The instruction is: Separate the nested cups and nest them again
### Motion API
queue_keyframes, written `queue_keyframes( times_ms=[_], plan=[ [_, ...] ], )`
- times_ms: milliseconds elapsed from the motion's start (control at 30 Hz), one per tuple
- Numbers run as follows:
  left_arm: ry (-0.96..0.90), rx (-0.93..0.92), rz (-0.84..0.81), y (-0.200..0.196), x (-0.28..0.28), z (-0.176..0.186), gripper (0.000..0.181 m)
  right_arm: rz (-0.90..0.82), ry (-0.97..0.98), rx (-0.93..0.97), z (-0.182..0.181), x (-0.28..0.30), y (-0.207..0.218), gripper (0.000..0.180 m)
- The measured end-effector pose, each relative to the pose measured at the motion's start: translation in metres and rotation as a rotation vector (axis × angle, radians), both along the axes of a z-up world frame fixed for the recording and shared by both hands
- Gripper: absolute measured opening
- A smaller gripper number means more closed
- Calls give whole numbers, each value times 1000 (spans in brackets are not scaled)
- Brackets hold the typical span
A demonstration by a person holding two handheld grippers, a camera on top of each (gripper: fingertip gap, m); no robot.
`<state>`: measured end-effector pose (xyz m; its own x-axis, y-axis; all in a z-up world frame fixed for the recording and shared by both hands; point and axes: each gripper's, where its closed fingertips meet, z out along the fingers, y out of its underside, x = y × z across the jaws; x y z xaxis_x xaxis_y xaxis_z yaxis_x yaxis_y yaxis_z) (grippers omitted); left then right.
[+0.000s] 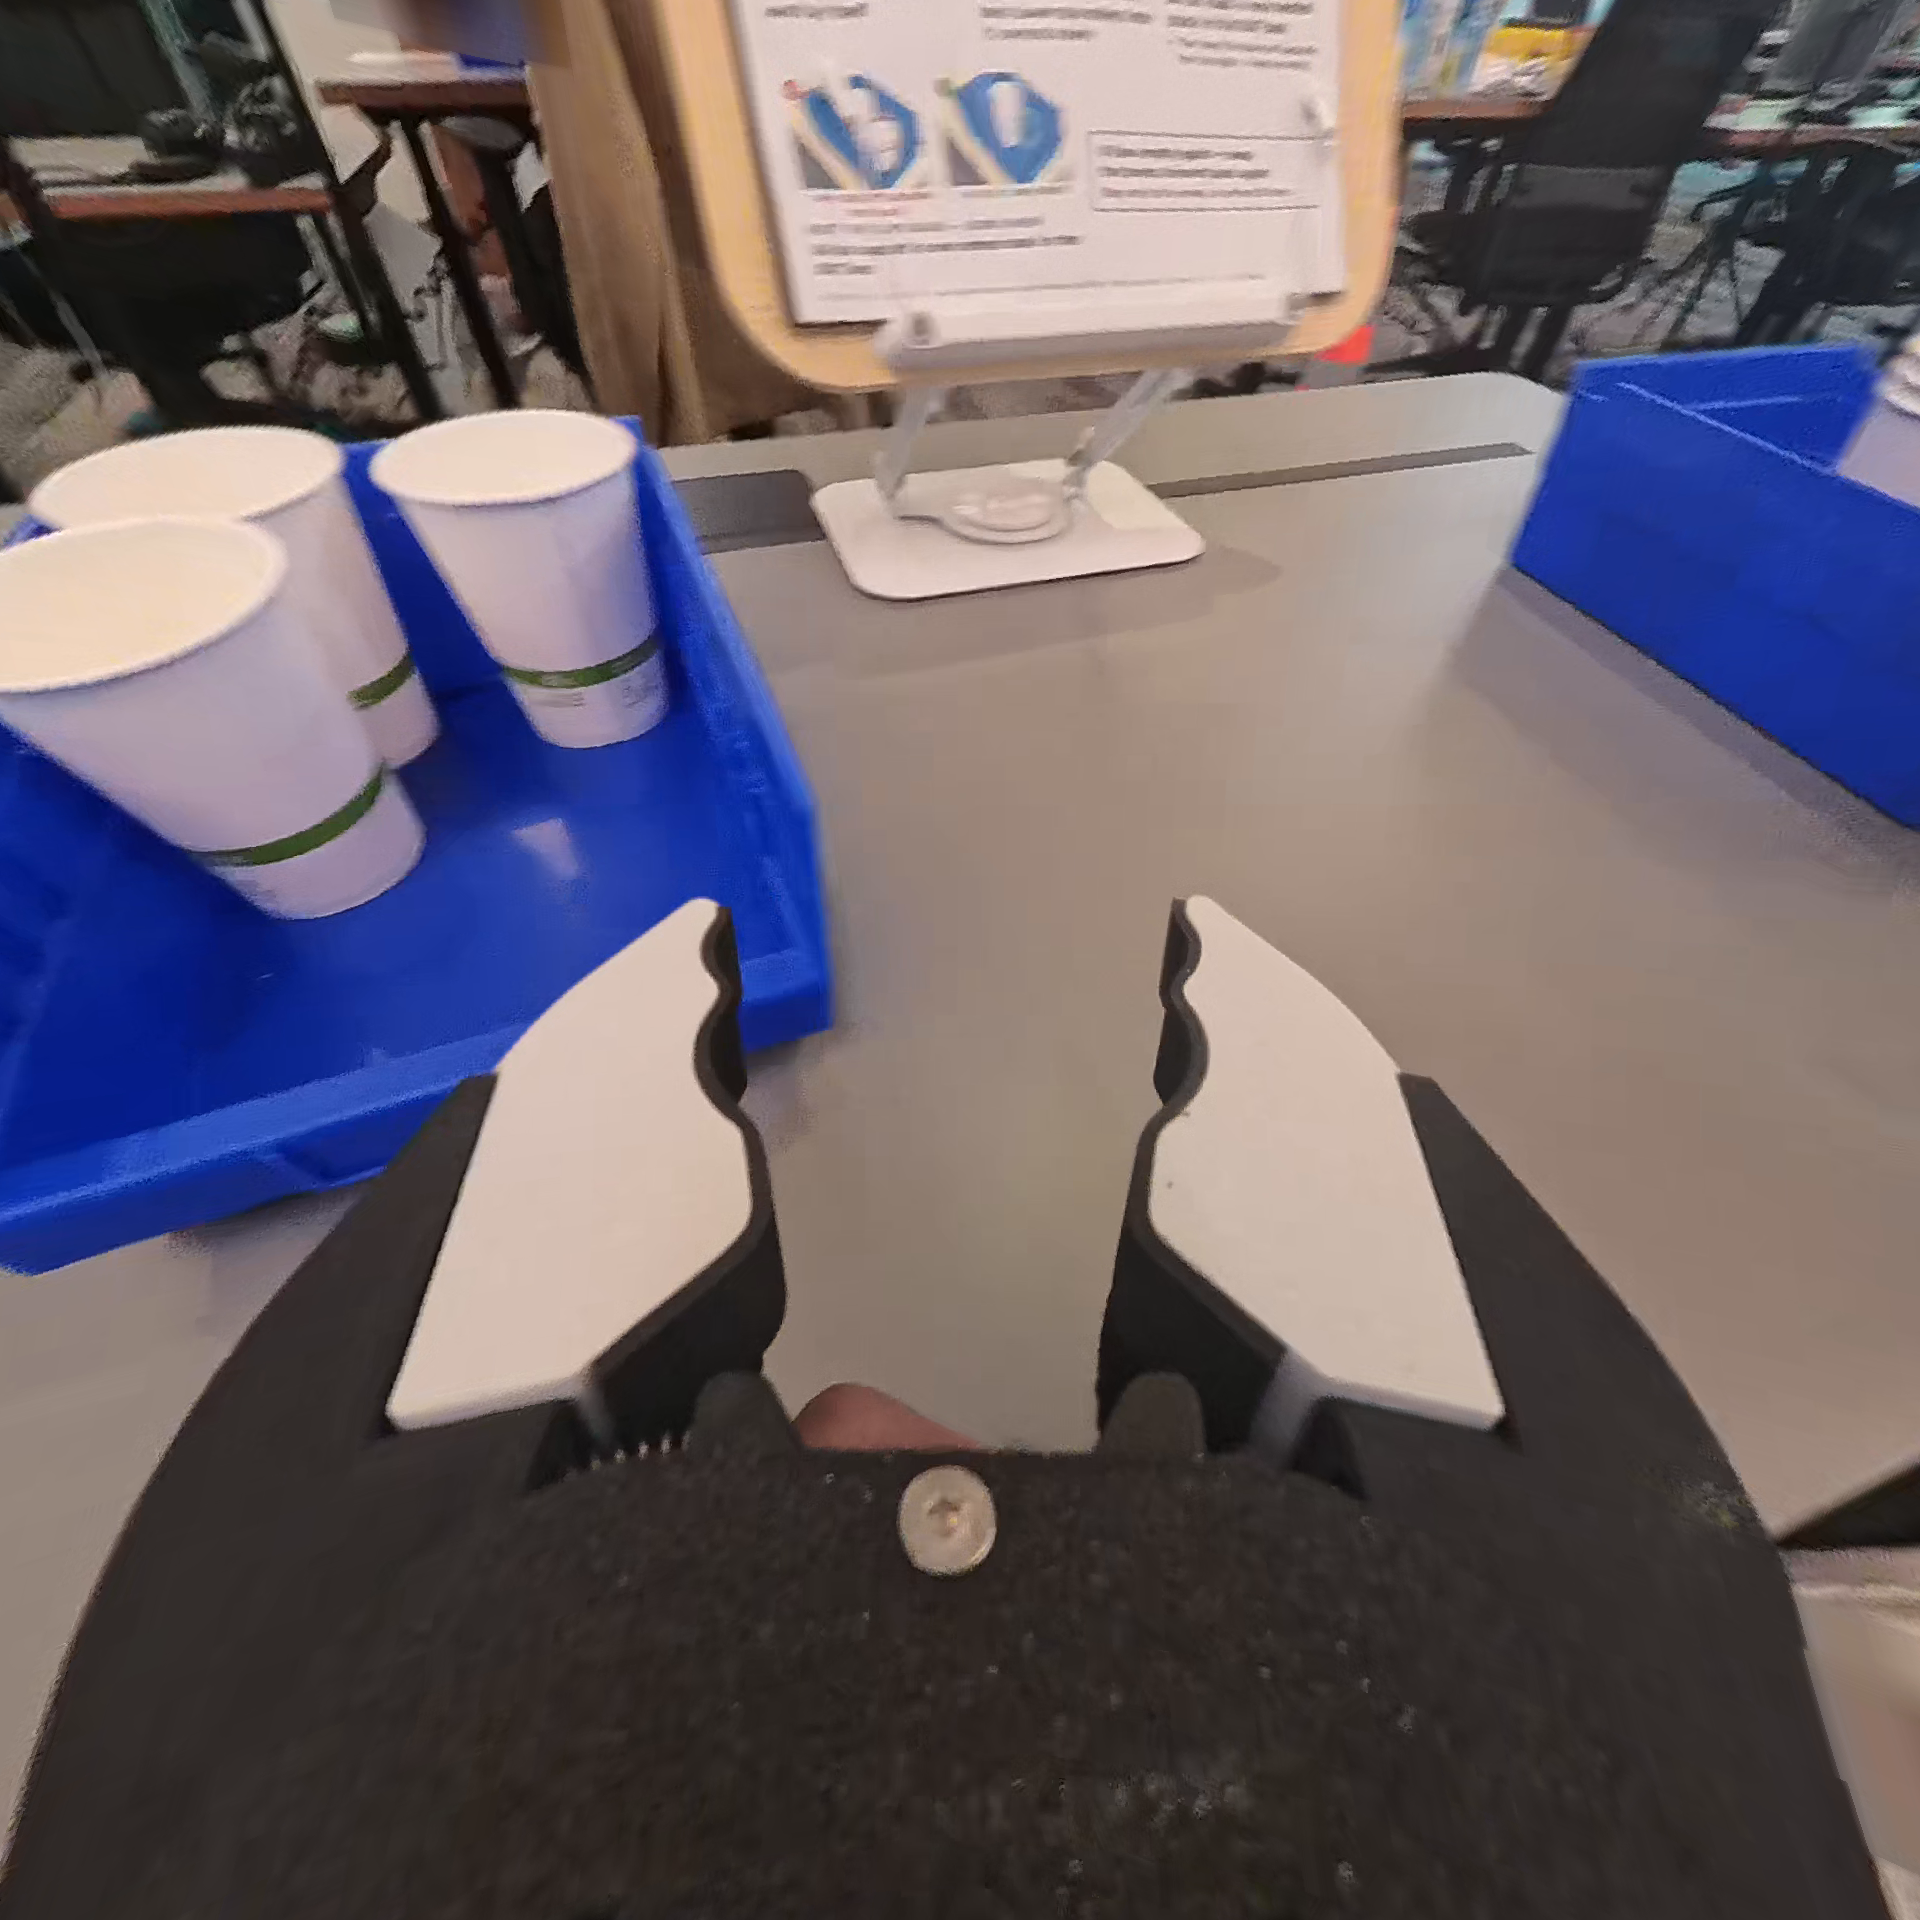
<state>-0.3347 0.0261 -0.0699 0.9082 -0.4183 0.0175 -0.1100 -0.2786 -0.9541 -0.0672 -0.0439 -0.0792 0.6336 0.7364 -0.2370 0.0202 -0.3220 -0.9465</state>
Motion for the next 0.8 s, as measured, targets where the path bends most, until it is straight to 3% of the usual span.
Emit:
queue_keyframes(
  times_ms=[167,333,667,800],
  plan=[
    [-34,-5,261,61,-78,15,85,83,-47,-13,-27,-18,-22,91],
    [15,-117,516,136,-133,-7,92,110,-54,7,-22,-20,-28,89],
    [12,-346,695,203,-162,-50,100,190,-122,2,-36,-35,-46,87],
    [53,-345,743,213,-169,-50,86,194,-145,7,-41,-37,-46,85]
  ],
)
